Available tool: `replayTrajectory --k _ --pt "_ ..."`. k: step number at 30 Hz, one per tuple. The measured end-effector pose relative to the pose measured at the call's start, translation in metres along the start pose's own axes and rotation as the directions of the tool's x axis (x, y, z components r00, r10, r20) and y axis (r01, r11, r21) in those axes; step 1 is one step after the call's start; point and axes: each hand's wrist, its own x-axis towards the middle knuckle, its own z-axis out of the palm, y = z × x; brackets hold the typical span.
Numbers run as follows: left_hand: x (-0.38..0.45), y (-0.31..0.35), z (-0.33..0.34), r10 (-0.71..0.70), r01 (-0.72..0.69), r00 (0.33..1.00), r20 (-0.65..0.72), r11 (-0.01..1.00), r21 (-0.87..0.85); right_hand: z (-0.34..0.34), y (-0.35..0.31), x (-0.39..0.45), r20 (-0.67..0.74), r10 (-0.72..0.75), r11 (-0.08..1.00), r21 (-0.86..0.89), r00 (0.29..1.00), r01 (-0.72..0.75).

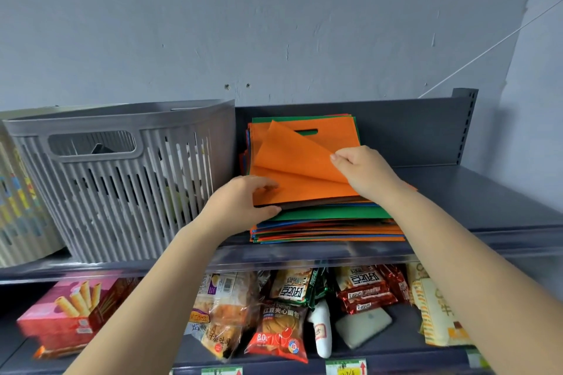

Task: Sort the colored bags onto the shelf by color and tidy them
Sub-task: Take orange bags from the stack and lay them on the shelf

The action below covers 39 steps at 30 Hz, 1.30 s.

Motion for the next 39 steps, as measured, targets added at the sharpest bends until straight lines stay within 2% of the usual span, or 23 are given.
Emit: replayTrajectory --k 4,7,10,12,14,17,19,20,22,23,24,26,28,30,32,33,35,37,39 --pt "0.007 -0.004 -0.002 -0.016 0.012 0.999 -0.040 0.994 -0.112 0.002 -0.001 -0.006 0.055 0.014 0.999 -0.034 0.998 -0.012" --pt "0.013 -0.003 -0.006 -0.010 -0.014 0.982 -0.187 0.992 -0.125 0.003 -0.002 -0.010 0.114 0.017 1.000 -0.013 0.993 -0.015" --pt "0.018 0.005 -0.014 0.032 -0.062 0.933 -0.359 0.996 -0.071 0.001 -0.008 -0.015 0.178 0.013 0.999 -0.036 0.984 -0.006" --pt "0.020 0.012 -0.018 0.108 -0.118 0.887 -0.449 0.993 0.005 0.002 -0.006 -0.014 0.136 -0.026 0.993 -0.112 0.990 0.042" --pt "0.018 0.018 -0.021 0.118 -0.137 0.833 -0.541 0.991 0.006 0.002 -0.002 -0.013 0.030 -0.027 0.986 -0.166 0.999 0.031" --pt "0.003 0.024 -0.020 -0.040 -0.118 0.780 -0.625 0.971 -0.209 0.000 -0.001 -0.016 -0.079 -0.018 0.986 -0.164 0.997 0.005" --pt "-0.004 0.024 -0.016 -0.236 -0.043 0.815 -0.530 0.886 -0.461 -0.003 -0.005 -0.024 -0.119 -0.072 0.979 -0.197 0.990 0.048" --pt "-0.005 0.025 -0.014 -0.341 0.011 0.842 -0.418 0.786 -0.619 -0.005 -0.009 -0.030 -0.122 -0.110 0.970 -0.228 0.986 0.080" --pt "-0.006 0.026 -0.013 -0.486 0.146 0.866 -0.113 0.463 -0.874 -0.005 -0.014 -0.044 -0.092 -0.188 0.930 -0.338 0.978 0.147" --pt "-0.009 0.027 -0.014 -0.500 0.214 0.866 0.030 0.316 -0.924 -0.006 -0.016 -0.051 -0.055 -0.219 0.897 -0.404 0.974 0.179" --pt "-0.011 0.028 -0.014 -0.479 0.275 0.866 0.142 0.220 -0.936 -0.006 -0.018 -0.058 -0.012 -0.242 0.859 -0.467 0.970 0.208" --pt "-0.021 0.031 -0.015 -0.408 0.368 0.867 0.285 0.141 -0.919 -0.005 -0.019 -0.069 0.061 -0.274 0.784 -0.564 0.960 0.260" --pt "-0.029 0.032 -0.012 -0.390 0.411 0.863 0.320 0.175 -0.895 -0.004 -0.018 -0.078 0.127 -0.261 0.749 -0.599 0.957 0.284" --pt "-0.034 0.031 -0.008 -0.438 0.433 0.855 0.276 0.312 -0.846 -0.002 -0.017 -0.086 0.183 -0.214 0.763 -0.583 0.960 0.281" --pt "-0.038 0.029 -0.006 -0.440 0.434 0.868 0.231 0.442 -0.785 0.000 -0.014 -0.095 0.181 -0.161 0.805 -0.544 0.970 0.236" --pt "-0.041 0.027 -0.005 -0.426 0.422 0.880 0.210 0.499 -0.757 -0.001 -0.011 -0.100 0.134 -0.126 0.849 -0.499 0.983 0.177" --pt "-0.046 0.021 -0.004 -0.369 0.352 0.919 0.138 0.609 -0.711 -0.001 -0.003 -0.109 -0.073 0.000 0.956 -0.294 0.997 -0.022" --pt "-0.051 0.014 -0.002 -0.269 0.247 0.961 0.069 0.716 -0.652 -0.003 0.008 -0.115 -0.262 0.219 0.964 -0.093 0.940 -0.250" --pt "-0.055 0.006 -0.001 -0.182 0.162 0.983 0.028 0.780 -0.604 -0.002 0.018 -0.120 -0.305 0.431 0.900 0.075 0.849 -0.430"
